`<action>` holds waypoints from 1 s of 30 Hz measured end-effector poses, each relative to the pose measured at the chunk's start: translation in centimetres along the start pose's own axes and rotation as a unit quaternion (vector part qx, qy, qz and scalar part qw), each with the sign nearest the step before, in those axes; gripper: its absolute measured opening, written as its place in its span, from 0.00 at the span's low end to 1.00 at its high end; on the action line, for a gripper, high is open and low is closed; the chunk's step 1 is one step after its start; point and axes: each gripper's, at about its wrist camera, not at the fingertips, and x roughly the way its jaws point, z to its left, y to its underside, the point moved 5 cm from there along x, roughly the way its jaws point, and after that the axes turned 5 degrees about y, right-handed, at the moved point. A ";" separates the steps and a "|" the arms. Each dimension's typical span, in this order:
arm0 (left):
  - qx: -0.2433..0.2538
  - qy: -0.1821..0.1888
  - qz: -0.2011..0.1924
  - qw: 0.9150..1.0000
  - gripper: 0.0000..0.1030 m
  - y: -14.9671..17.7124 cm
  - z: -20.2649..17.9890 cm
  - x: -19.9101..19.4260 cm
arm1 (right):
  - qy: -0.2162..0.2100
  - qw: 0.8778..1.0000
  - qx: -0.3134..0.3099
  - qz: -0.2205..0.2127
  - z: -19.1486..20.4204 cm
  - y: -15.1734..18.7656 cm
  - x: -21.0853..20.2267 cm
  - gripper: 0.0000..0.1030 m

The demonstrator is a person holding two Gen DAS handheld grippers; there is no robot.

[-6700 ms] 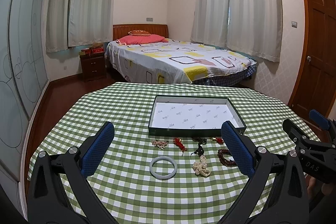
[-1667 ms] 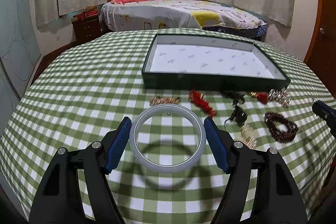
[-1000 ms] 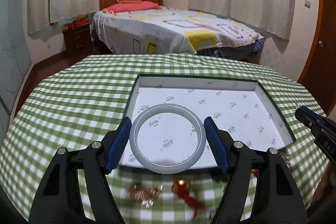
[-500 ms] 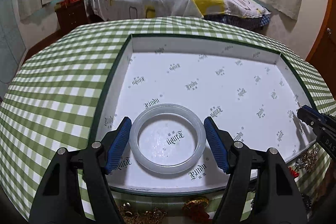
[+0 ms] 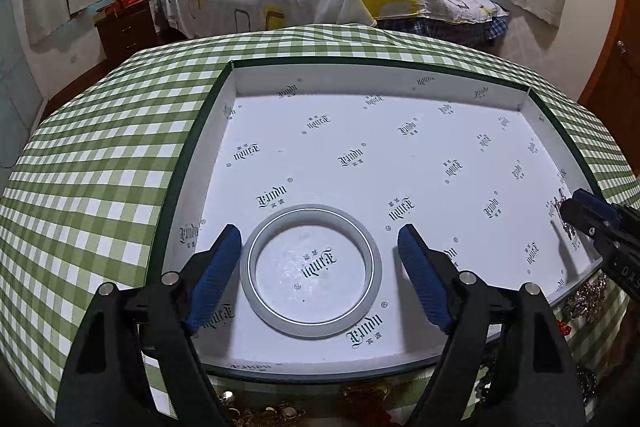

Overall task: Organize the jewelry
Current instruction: 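Place the bangle and silver brooch into the green box, opening both tools, then grasp the dark red bead bracelet with the right tool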

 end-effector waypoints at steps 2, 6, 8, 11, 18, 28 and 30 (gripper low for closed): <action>-0.005 0.003 -0.003 1.000 0.77 0.0 0.2 -0.2 | -0.005 1.000 -0.001 -0.003 0.2 0.0 -0.1 0.40; -0.013 0.005 -0.017 1.000 0.77 -0.1 0.3 -1.3 | -0.006 1.000 -0.001 -0.021 0.4 -0.2 -1.3 0.48; -0.012 0.003 -0.035 0.999 0.81 -0.2 0.2 -2.5 | -0.005 0.999 0.000 -0.032 0.5 -0.3 -2.3 0.51; -0.006 -0.007 -0.066 0.998 0.82 -0.2 -0.1 -4.8 | -0.002 0.999 0.000 -0.048 0.7 -0.1 -3.9 0.56; 0.002 -0.034 -0.123 0.992 0.82 2.1 -0.9 -9.6 | 0.002 0.998 0.000 -0.063 1.7 2.7 -7.2 0.61; -0.016 -0.044 -0.126 0.991 0.82 8.3 -0.2 -13.2 | -0.012 0.998 -0.007 -0.058 3.1 8.5 -9.1 0.69; -0.022 -0.044 -0.126 0.991 0.83 9.2 0.2 -13.3 | -0.014 0.998 -0.009 -0.060 3.5 9.2 -9.2 0.72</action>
